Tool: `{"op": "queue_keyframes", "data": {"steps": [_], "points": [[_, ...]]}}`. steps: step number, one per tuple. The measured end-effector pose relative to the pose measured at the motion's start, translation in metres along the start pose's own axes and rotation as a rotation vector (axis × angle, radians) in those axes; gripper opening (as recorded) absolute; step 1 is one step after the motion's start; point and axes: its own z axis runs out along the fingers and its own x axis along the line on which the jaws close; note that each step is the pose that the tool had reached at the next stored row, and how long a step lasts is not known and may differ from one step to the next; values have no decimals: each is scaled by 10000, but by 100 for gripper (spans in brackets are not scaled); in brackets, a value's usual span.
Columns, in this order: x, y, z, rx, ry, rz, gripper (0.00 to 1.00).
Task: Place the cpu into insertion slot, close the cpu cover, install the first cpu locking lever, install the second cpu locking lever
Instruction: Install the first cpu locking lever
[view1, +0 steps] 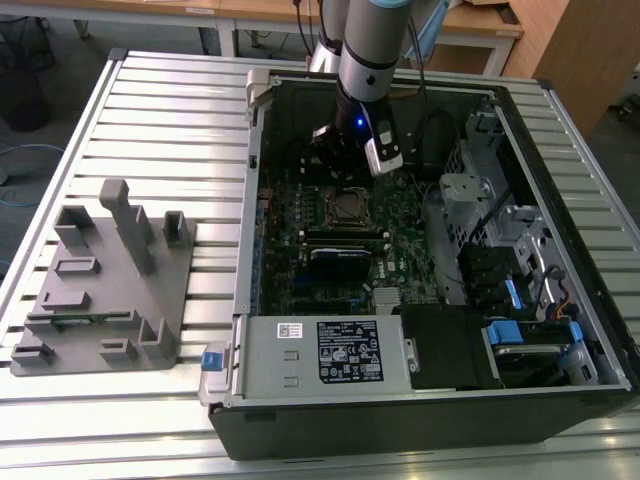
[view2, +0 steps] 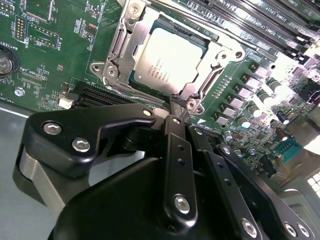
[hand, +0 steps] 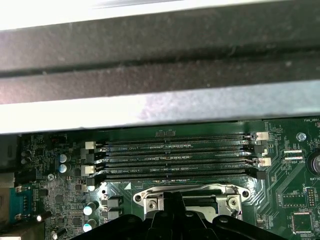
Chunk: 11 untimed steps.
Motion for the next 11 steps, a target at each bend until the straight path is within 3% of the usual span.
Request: {"op": "queue_keyframes", "data": {"steps": [3,8,11], "points": [[0,0,-1,-1,-60,-6,11],[0,0,1,-32,-425,-55,11],[0,0,1,11,-462,-59,11]]}}
